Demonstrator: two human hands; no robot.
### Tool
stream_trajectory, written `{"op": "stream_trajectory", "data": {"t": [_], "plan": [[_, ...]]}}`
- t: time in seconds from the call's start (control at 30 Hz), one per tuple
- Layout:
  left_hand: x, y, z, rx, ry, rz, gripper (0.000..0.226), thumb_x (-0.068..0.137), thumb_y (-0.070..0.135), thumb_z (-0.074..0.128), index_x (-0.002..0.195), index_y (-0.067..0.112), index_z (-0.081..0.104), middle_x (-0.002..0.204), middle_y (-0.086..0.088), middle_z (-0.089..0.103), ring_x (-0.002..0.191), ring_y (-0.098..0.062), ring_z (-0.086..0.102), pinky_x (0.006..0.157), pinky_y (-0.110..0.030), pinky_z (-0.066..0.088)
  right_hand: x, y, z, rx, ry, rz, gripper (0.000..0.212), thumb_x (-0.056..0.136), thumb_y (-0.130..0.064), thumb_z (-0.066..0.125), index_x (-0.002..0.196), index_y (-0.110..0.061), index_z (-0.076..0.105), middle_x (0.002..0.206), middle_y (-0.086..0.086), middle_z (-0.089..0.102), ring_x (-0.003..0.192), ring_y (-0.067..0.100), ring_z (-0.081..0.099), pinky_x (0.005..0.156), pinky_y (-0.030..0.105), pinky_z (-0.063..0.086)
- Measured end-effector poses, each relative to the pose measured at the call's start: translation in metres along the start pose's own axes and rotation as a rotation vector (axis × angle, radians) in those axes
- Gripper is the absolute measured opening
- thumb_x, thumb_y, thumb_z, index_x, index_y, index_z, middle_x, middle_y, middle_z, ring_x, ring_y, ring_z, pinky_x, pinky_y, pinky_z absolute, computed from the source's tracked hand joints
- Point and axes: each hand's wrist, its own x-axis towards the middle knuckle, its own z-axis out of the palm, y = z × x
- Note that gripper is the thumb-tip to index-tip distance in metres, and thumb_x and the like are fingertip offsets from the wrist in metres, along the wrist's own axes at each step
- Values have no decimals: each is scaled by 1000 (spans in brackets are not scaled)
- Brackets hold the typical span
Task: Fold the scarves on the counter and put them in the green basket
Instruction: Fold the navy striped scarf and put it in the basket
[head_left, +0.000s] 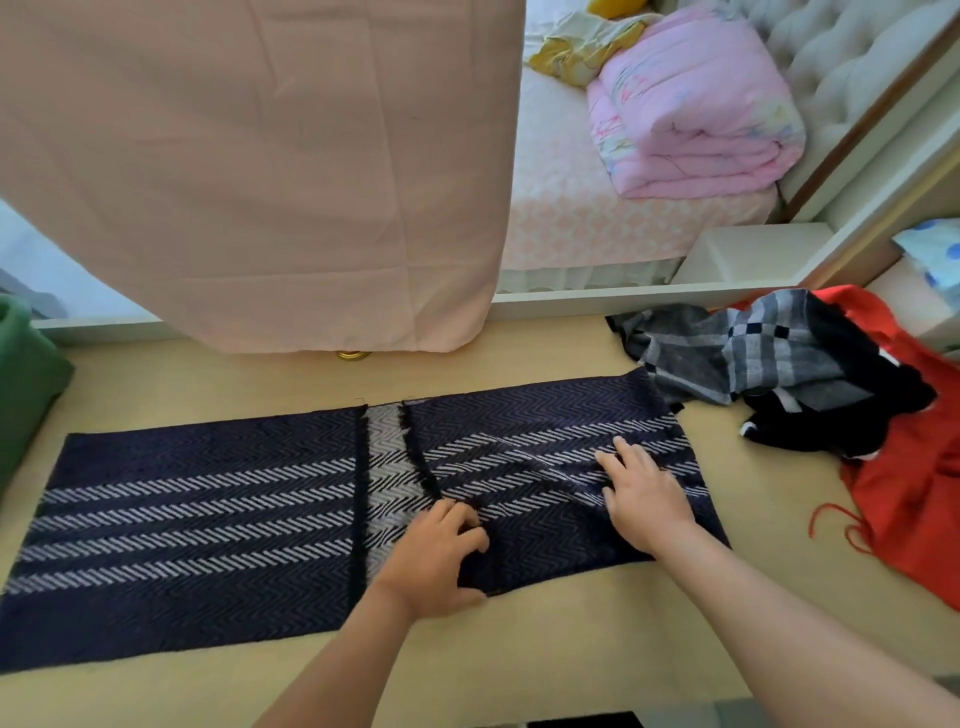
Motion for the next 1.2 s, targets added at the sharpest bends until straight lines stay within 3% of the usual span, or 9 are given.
{"op": "stream_trajectory", "data": {"t": [0.13,0.23,0.43,0.6,0.8,0.9,1.0,1.13,1.2], "plan": [[-1,4,8,-9,89,41,29,79,46,62,100,29,73,121,3,61,112,-20,54,89,-36,53,-6,0,-8,-55,-107,143,58,105,-41,28,157,-24,8,166,4,-1,152,26,6,117,52,22],[0,6,10,-10,156,51,37,88,41,46,94,26,79,111,5,69,104,-19,61,81,-32,57,-20,-4,-2,-20,-47,164,60,105,-42,27,158,-23,6,165,9,4,152,28,5,120,51,15],[1,8,7,-164,128,-52,26,96,24,54,103,14,77,110,2,69,107,-19,56,96,-30,47,-66,-40,20,148,222,-139,49,95,-41,50,142,-29,46,149,4,38,138,24,37,110,41,34],[5,11,-9,-247,151,-182,24,102,21,44,81,16,56,85,0,57,84,-18,48,80,-38,44,-81,-66,32,186,185,-225,53,83,-54,61,131,-31,59,133,-4,52,121,19,51,100,38,41],[-11,0,-43,167,57,90,14,95,20,48,82,21,55,84,3,58,82,-21,53,70,-33,39,-78,-57,28,155,309,-169,32,62,-8,80,88,-26,72,84,-5,62,77,22,61,66,36,48],[-21,-10,-48,388,-189,57,21,95,25,44,100,23,64,101,1,60,100,-23,51,88,-36,37,-79,-44,27,142,219,-274,24,87,-13,60,104,-25,72,100,-5,63,96,21,57,84,37,45],[-28,-11,-45,530,-375,-21,34,98,37,38,113,25,67,116,-1,58,113,-25,47,98,-39,31,-84,-27,28,225,180,-325,26,89,-27,54,109,-26,71,111,-8,60,105,16,54,95,37,44],[-27,2,-35,324,-226,-165,47,97,59,30,105,30,66,110,6,54,107,-19,49,93,-35,37,-83,-1,22,243,93,-216,43,91,-44,52,132,-31,58,147,-4,41,139,17,33,116,39,26],[-24,8,-26,200,-134,-217,39,96,57,37,120,34,57,123,9,47,116,-17,45,95,-34,41,-81,14,19,188,4,-159,54,95,-47,46,147,-35,40,161,-3,21,149,18,17,120,45,18]]}}
